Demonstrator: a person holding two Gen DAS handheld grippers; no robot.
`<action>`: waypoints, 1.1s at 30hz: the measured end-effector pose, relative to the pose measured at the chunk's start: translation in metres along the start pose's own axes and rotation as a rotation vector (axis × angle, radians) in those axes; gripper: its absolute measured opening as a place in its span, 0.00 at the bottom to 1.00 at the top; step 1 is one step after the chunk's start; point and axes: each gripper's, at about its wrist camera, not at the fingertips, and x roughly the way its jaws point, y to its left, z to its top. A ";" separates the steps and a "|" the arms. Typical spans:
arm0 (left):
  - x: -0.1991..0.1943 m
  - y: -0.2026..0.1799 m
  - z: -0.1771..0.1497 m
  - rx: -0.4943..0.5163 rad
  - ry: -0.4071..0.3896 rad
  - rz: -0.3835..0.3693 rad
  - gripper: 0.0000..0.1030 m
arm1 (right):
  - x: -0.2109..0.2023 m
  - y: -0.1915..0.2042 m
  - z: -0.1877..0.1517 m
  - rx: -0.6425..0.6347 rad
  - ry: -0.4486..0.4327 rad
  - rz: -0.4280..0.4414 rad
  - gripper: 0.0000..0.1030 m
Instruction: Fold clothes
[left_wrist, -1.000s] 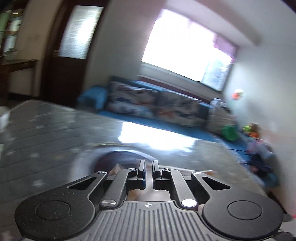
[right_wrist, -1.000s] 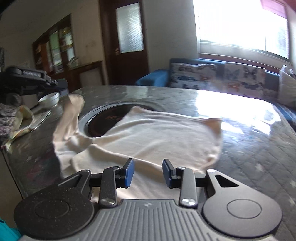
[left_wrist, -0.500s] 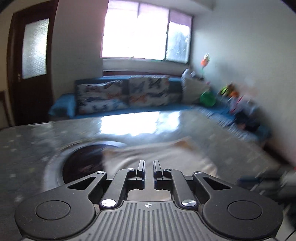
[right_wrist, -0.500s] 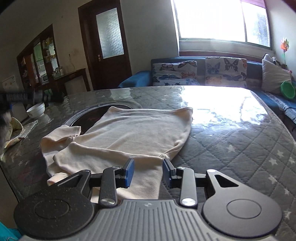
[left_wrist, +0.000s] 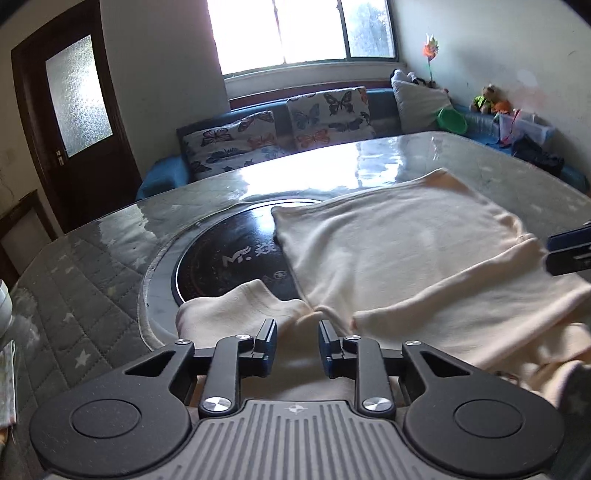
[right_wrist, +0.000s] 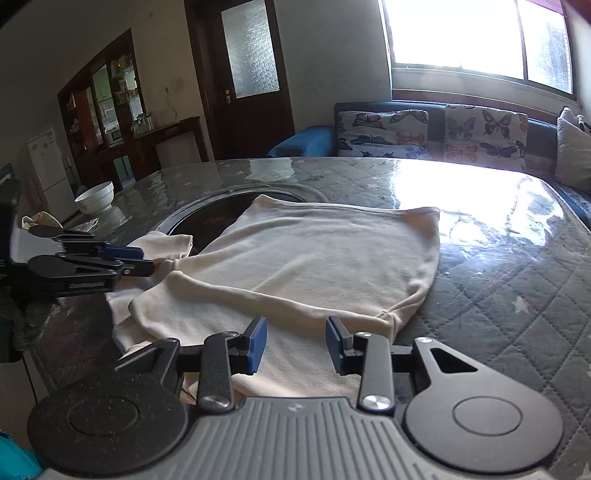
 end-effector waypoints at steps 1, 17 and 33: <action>0.004 0.001 0.002 0.010 -0.002 0.003 0.26 | 0.001 0.000 0.001 -0.001 0.002 -0.001 0.34; 0.014 0.026 0.004 -0.010 -0.001 -0.054 0.08 | 0.012 0.004 0.006 -0.008 0.023 0.000 0.35; -0.050 -0.016 0.058 -0.090 -0.213 -0.279 0.03 | -0.022 -0.023 0.007 0.080 -0.062 -0.045 0.35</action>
